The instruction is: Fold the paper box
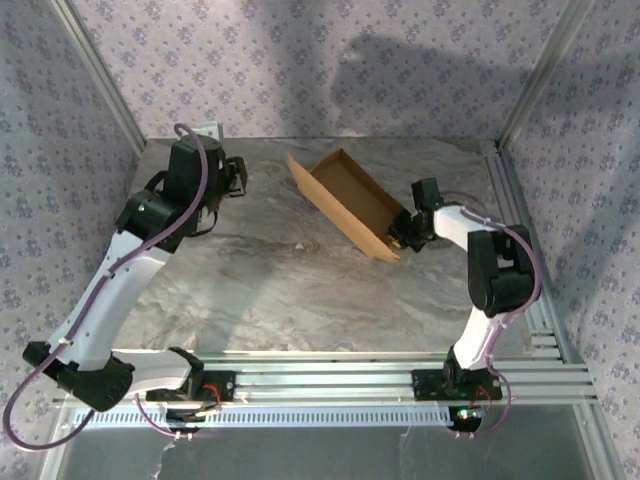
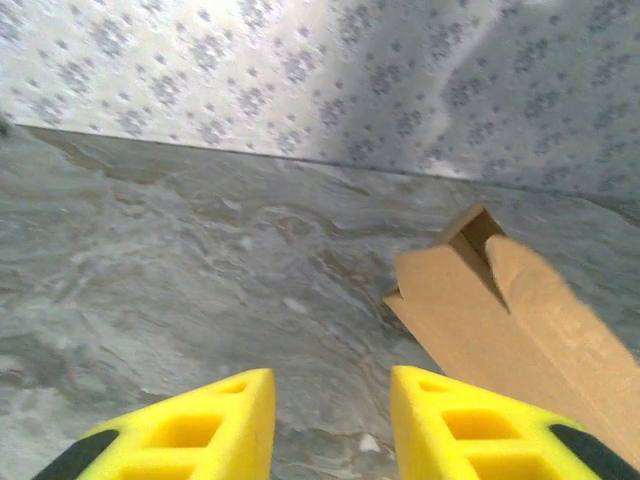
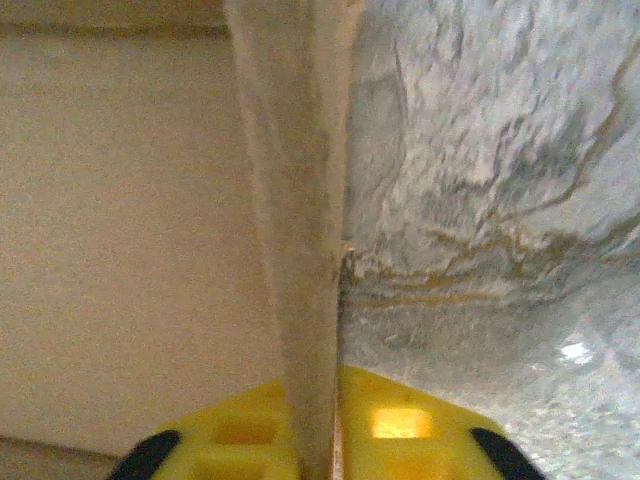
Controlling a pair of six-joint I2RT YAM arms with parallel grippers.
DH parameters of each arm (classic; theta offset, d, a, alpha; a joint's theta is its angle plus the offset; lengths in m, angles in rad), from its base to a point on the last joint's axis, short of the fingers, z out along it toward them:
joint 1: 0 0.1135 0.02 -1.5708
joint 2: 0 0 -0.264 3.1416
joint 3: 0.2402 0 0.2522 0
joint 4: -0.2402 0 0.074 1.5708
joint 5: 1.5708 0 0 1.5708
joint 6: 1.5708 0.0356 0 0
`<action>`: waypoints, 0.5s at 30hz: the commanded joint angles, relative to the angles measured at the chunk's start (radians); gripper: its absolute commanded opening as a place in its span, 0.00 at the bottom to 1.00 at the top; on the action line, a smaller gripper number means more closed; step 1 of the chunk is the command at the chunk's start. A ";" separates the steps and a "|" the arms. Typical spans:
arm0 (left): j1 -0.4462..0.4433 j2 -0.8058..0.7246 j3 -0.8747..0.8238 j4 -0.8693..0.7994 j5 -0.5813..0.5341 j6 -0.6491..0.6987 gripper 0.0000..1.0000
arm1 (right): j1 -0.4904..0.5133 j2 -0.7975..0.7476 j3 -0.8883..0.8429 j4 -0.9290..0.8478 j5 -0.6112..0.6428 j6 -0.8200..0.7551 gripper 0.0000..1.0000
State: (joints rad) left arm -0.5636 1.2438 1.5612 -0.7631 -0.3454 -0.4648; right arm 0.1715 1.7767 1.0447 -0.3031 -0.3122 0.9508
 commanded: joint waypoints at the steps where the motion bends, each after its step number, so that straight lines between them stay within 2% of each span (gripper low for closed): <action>1: -0.025 0.018 -0.096 0.023 0.124 -0.052 0.33 | 0.065 -0.079 -0.049 0.124 0.038 0.224 0.23; 5: -0.052 -0.007 -0.205 0.079 0.193 -0.088 0.33 | 0.123 -0.173 -0.045 0.044 0.192 0.254 0.39; 10: -0.103 -0.026 -0.257 0.079 0.184 -0.102 0.33 | 0.133 -0.238 -0.020 -0.016 0.238 0.226 0.48; 12: -0.125 -0.048 -0.266 0.079 0.176 -0.103 0.33 | 0.134 -0.274 0.010 -0.061 0.263 0.158 0.52; 15: -0.176 -0.068 -0.252 0.051 0.132 -0.100 0.33 | 0.129 -0.314 0.121 -0.180 0.349 -0.025 0.66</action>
State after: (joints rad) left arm -0.7006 1.2247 1.2888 -0.7208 -0.1871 -0.5518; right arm 0.3054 1.5158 1.0653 -0.3607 -0.0757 1.0828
